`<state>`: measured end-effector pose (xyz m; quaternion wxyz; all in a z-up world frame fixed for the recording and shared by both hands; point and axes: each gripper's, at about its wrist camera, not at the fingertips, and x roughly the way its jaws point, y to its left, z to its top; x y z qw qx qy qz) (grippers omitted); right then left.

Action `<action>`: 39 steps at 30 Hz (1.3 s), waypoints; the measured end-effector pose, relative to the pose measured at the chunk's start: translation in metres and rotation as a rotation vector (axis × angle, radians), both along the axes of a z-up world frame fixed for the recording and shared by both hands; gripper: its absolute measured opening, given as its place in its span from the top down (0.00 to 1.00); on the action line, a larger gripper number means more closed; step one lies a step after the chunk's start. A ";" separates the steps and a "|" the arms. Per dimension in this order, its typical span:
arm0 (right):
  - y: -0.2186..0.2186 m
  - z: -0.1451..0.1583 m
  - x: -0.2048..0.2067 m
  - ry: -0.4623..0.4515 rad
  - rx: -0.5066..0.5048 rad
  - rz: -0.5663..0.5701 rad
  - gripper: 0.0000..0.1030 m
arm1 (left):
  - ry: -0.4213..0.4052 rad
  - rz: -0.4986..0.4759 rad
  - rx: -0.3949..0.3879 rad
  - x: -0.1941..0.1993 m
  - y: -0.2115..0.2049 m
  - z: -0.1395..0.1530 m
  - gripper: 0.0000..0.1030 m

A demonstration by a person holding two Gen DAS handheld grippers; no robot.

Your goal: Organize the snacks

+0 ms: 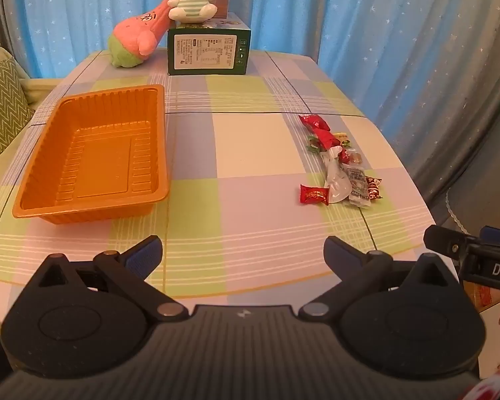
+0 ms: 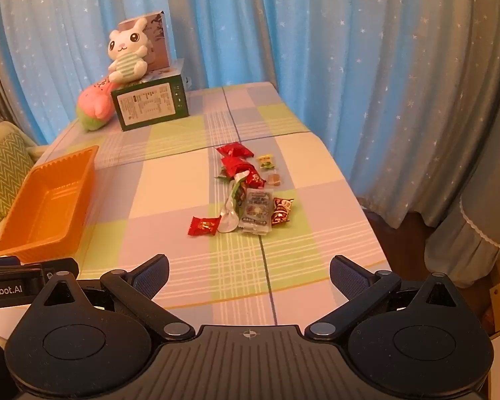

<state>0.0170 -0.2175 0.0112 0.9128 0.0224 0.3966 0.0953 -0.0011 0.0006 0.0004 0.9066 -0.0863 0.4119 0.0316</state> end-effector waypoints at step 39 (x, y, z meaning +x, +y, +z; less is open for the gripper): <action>-0.011 -0.003 -0.004 0.000 -0.014 -0.010 0.01 | -0.007 -0.036 -0.004 -0.001 -0.016 -0.001 0.01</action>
